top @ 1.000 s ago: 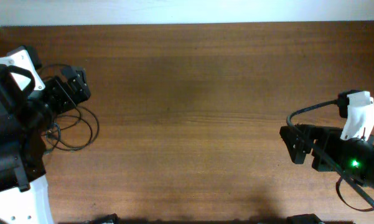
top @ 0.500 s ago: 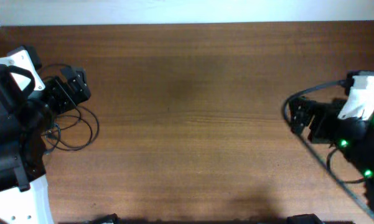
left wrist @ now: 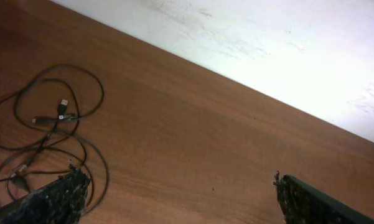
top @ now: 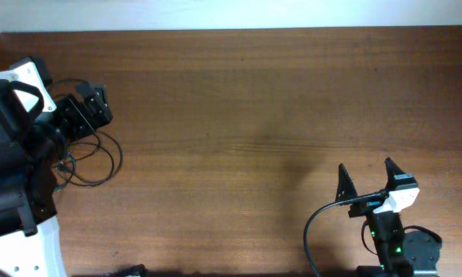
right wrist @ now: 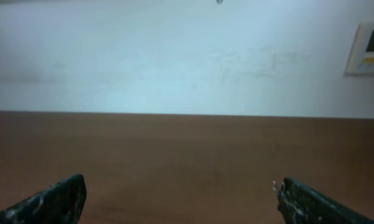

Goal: Untangle cables

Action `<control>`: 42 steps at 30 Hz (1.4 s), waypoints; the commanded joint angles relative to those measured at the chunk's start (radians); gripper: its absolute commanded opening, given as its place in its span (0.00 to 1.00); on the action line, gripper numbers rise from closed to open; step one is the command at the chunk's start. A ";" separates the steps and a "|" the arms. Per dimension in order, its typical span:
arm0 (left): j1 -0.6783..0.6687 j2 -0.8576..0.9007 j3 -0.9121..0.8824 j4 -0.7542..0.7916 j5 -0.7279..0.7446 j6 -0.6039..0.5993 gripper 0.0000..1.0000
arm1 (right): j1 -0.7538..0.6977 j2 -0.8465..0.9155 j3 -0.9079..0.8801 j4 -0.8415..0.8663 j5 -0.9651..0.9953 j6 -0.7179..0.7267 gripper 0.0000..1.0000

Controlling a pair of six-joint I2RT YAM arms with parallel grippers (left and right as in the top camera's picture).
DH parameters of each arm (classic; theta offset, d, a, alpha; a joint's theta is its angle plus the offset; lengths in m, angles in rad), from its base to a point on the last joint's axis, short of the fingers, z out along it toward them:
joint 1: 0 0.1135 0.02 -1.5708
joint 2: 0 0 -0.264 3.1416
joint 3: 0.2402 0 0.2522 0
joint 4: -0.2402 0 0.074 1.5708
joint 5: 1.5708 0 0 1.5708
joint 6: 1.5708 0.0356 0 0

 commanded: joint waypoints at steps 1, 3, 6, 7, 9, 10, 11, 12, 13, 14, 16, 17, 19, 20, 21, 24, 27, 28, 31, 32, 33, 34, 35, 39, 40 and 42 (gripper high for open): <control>-0.004 0.001 0.001 0.002 0.007 -0.009 0.99 | -0.009 -0.045 -0.070 0.019 -0.010 -0.008 0.99; -0.004 0.002 0.001 0.002 0.007 -0.010 0.99 | -0.008 -0.052 -0.107 0.036 -0.011 -0.008 0.98; -0.004 0.002 0.001 0.002 0.007 -0.010 0.99 | -0.008 -0.052 -0.175 0.060 -0.015 -0.007 0.99; -0.004 0.001 0.001 0.002 0.007 -0.009 0.99 | -0.009 -0.052 -0.188 0.098 -0.015 -0.008 0.99; -0.004 0.001 0.001 0.002 0.007 -0.009 0.99 | -0.008 -0.052 -0.188 0.094 -0.018 -0.007 0.99; -0.004 0.002 0.001 0.002 0.007 -0.009 0.99 | -0.008 -0.052 -0.188 0.094 -0.018 -0.008 0.99; -0.004 0.002 0.001 0.002 0.007 -0.009 0.99 | -0.008 -0.052 -0.188 0.094 -0.018 -0.008 0.99; -0.004 0.002 0.001 0.002 0.007 -0.009 0.99 | -0.008 -0.052 -0.188 0.094 -0.018 -0.008 0.99; -0.004 0.001 0.001 0.002 0.007 -0.010 0.99 | -0.008 -0.052 -0.188 0.094 -0.018 -0.008 0.99; -0.004 0.001 0.001 0.002 0.007 -0.010 0.99 | -0.007 -0.052 -0.188 0.094 -0.018 -0.008 0.99; -0.004 0.001 0.001 0.001 0.007 -0.010 0.99 | -0.007 -0.052 -0.188 0.094 -0.018 -0.008 0.99; -0.004 0.001 0.001 0.002 0.007 -0.009 0.99 | -0.007 -0.052 -0.188 0.094 -0.018 -0.008 0.98; -0.004 0.001 0.001 0.002 0.007 -0.010 0.99 | -0.007 -0.051 -0.188 0.094 -0.018 -0.008 0.99; -0.004 0.002 0.001 0.002 0.007 -0.009 0.99 | -0.007 -0.052 -0.188 0.094 -0.018 -0.008 0.99; -0.004 0.002 0.001 0.002 0.007 -0.009 0.99 | -0.007 -0.052 -0.188 0.094 -0.018 -0.008 0.99; -0.004 0.001 0.001 0.002 0.007 -0.009 0.99 | -0.007 -0.052 -0.188 0.094 -0.018 -0.008 0.99; -0.004 0.002 0.001 0.002 0.007 -0.009 0.99 | -0.007 -0.052 -0.188 0.094 -0.018 -0.008 0.99; -0.004 0.002 0.001 0.002 0.007 -0.010 0.99 | -0.007 -0.051 -0.188 0.094 -0.018 -0.008 0.99; -0.004 0.001 0.001 0.002 0.007 -0.010 0.99 | -0.007 -0.052 -0.188 0.094 -0.018 -0.008 0.99; -0.004 0.001 0.001 0.001 0.007 -0.010 0.99 | -0.007 -0.051 -0.188 0.094 -0.018 -0.008 0.98; -0.004 0.001 -0.002 0.002 0.007 -0.010 0.99 | -0.007 -0.052 -0.188 0.094 -0.018 -0.008 0.99; -0.004 -0.002 -0.007 0.002 0.007 -0.010 0.99 | -0.007 -0.052 -0.188 0.094 -0.018 -0.008 0.99; -0.004 -0.011 -0.022 0.002 0.007 -0.010 0.99 | -0.007 -0.052 -0.188 0.094 -0.018 -0.008 0.99; -0.005 -0.192 -0.277 0.003 0.007 -0.010 0.99 | -0.007 -0.052 -0.188 0.094 -0.018 -0.008 0.99; -0.005 -0.282 -0.401 0.002 0.007 -0.009 0.99 | -0.007 -0.052 -0.188 0.094 -0.018 -0.008 0.99; -0.005 -0.404 -0.541 0.002 0.007 -0.009 1.00 | -0.007 -0.052 -0.188 0.094 -0.018 -0.008 0.99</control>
